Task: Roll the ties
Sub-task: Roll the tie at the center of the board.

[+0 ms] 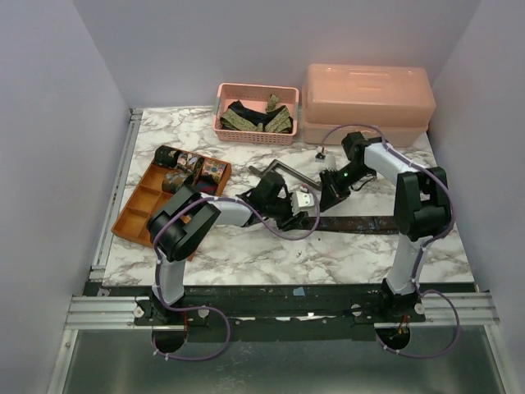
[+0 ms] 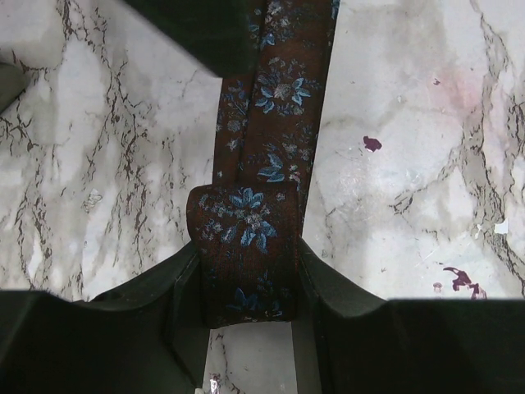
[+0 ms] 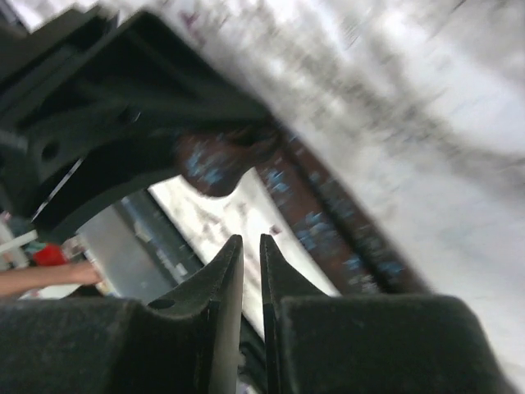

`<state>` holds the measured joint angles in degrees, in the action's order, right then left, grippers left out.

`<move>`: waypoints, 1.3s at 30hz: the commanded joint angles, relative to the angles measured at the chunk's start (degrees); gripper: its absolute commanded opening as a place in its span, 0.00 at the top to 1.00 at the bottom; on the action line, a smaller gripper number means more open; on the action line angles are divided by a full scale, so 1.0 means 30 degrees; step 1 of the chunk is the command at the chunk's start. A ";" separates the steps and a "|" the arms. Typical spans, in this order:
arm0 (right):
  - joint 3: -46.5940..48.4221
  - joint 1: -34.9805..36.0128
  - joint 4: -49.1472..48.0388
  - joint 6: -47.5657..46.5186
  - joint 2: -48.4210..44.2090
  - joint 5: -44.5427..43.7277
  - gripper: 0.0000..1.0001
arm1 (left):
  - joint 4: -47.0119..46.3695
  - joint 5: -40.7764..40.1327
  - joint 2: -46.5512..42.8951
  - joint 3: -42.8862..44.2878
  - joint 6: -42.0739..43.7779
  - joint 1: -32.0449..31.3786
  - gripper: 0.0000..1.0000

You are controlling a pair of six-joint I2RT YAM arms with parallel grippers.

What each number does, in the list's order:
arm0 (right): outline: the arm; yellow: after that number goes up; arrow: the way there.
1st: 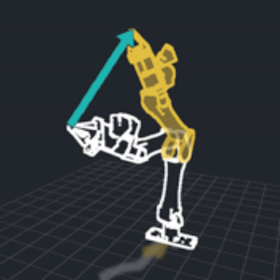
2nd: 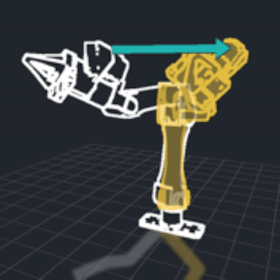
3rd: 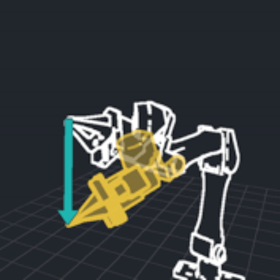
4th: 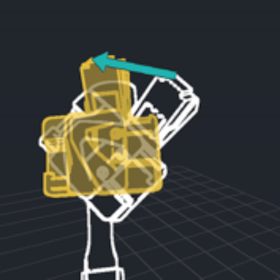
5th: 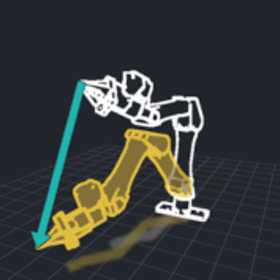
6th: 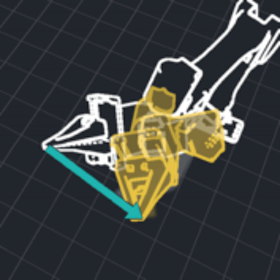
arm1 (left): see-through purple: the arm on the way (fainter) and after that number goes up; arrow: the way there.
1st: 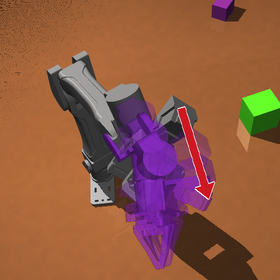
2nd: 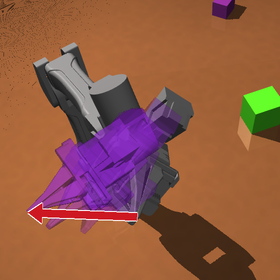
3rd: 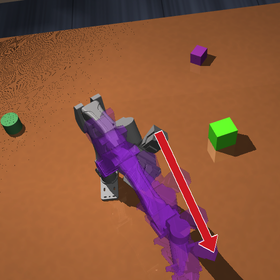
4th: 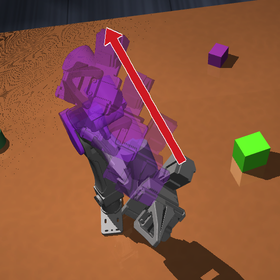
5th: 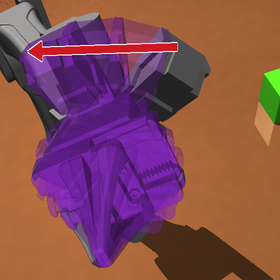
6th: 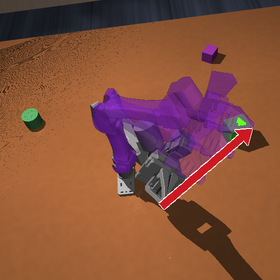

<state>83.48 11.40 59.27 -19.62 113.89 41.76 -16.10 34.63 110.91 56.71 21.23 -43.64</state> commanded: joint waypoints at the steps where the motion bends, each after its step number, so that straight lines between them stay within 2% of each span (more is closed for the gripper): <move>1: -0.2744 0.0060 0.0062 0.1335 -0.0752 0.2524 0.83 | 0.2632 -0.1718 0.1142 -0.0128 -0.0817 -0.0074 0.79; 4: -0.3694 0.0097 -0.2368 0.2575 0.0034 0.2068 0.85 | 0.2605 -0.1492 0.1064 -0.0082 -0.0838 -0.0073 0.79; 9: -0.3132 0.0068 -0.4106 0.2844 0.2186 -0.0526 0.88 | 0.2590 -0.1246 0.0472 -0.0334 -0.0892 -0.0075 0.79; 13: -0.2397 -0.0090 -0.4132 0.2712 0.3198 -0.1834 0.90 | 0.1829 -0.0188 -0.0490 -0.1082 -0.0754 -0.0073 0.78; 20: -0.2333 -0.0139 -0.2962 0.1513 0.4268 -0.2055 0.91 | 0.0571 0.1067 -0.1887 -0.1307 -0.0327 -0.0090 0.70; 26: -0.2596 -0.0123 -0.2880 0.1307 0.3986 -0.1550 0.91 | 0.3346 -0.0271 -0.0266 0.0535 0.0216 -0.0249 0.74; 29: -0.2574 -0.0122 -0.2909 0.1503 0.3441 -0.1131 0.91 | 0.5819 -0.1033 0.0927 0.1334 0.0913 -0.0249 0.74; 35: -0.3816 -0.0254 -0.3199 0.3171 0.2440 -0.0763 0.90 | 0.8835 -0.2659 0.1794 0.1872 0.2590 -0.0220 0.75; 39: -0.4477 -0.0433 -0.3660 0.3447 0.0908 0.0073 0.85 | 1.0105 -0.3398 0.2770 0.2835 0.2555 -0.0218 0.76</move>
<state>72.93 10.79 52.47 -9.67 119.83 46.76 0.05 33.19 112.55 65.47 26.39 -44.27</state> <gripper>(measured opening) 0.117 0.371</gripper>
